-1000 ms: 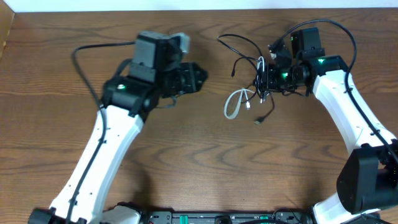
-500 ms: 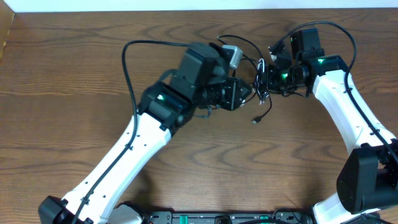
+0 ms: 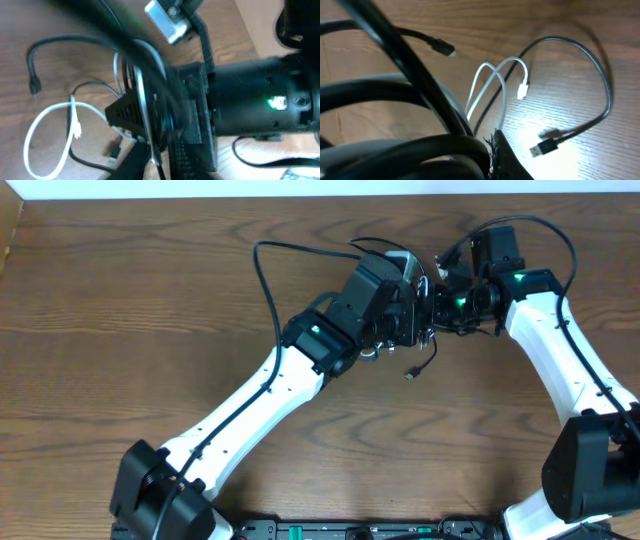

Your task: Untangle cables

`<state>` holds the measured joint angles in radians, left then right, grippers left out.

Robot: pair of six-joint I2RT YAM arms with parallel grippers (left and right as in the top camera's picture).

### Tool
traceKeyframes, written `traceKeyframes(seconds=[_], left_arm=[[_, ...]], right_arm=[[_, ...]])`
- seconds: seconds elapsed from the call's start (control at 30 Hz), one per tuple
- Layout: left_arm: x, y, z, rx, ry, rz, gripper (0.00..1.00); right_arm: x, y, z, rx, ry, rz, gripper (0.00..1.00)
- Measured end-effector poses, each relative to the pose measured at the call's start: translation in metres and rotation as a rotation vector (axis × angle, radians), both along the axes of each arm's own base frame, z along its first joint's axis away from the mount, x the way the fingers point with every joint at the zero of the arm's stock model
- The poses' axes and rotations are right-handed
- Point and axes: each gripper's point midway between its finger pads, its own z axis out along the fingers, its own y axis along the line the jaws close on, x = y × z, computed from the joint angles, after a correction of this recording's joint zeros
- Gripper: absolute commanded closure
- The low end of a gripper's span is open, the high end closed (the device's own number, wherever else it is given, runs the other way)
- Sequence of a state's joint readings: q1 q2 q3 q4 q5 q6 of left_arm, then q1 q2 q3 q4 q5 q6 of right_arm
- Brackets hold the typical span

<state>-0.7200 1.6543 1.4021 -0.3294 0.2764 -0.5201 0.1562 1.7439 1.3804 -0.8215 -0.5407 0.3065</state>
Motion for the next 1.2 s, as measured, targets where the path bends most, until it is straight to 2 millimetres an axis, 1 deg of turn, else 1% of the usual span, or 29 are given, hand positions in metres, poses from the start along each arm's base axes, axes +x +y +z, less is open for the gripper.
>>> traceKeyframes(seconds=[0.17, 0.27, 0.33, 0.43, 0.5, 0.67, 0.8, 0.87, 1.03, 1.07, 1.1, 1.13, 1.2], left_arm=[[0.003, 0.001, -0.008, 0.022, 0.004, 0.019, 0.93], [0.008, 0.007, -0.01, 0.06, -0.024, 0.045, 0.93], [0.014, 0.019, -0.017, 0.122, -0.038, 0.094, 0.93], [0.023, 0.051, -0.031, 0.249, -0.039, 0.199, 0.93], [0.024, 0.064, -0.038, 0.309, -0.032, 0.233, 0.93], [0.018, 0.083, -0.05, 0.421, -0.022, 0.237, 0.93], [0.021, 0.102, -0.056, 0.48, -0.009, 0.248, 0.93], [0.023, 0.112, -0.058, 0.498, 0.007, 0.253, 0.93], [0.02, 0.123, -0.065, 0.506, 0.057, 0.234, 0.93], [0.02, 0.129, -0.066, 0.519, 0.065, 0.236, 0.93], [0.022, 0.145, -0.068, 0.575, 0.068, 0.273, 0.93], [0.026, 0.169, -0.07, 0.626, 0.082, 0.326, 0.93], [0.04, 0.215, -0.069, 0.696, 0.091, 0.449, 0.93]], right_arm=[[-0.002, 0.0, -0.001, -0.003, 0.007, 0.002, 0.99], [-0.004, -0.001, -0.002, -0.005, 0.018, 0.001, 0.99], [-0.006, -0.004, -0.004, -0.02, 0.03, -0.005, 0.99], [-0.01, -0.014, -0.012, -0.09, 0.054, -0.028, 0.99], [-0.012, -0.016, -0.014, -0.127, 0.061, -0.031, 0.99], [-0.015, -0.013, -0.015, -0.18, 0.056, -0.021, 0.98], [-0.016, -0.015, -0.017, -0.202, 0.058, -0.023, 0.98], [-0.017, -0.017, -0.019, -0.224, 0.061, -0.026, 0.98], [-0.022, -0.029, -0.023, -0.325, 0.081, -0.063, 0.97], [-0.022, -0.034, -0.024, -0.358, 0.083, -0.077, 0.95], [-0.022, -0.051, -0.027, -0.447, 0.085, -0.115, 0.92], [-0.023, -0.072, -0.03, -0.525, 0.098, -0.16, 0.91], [-0.023, -0.116, -0.03, -0.674, 0.11, -0.272, 0.89]])
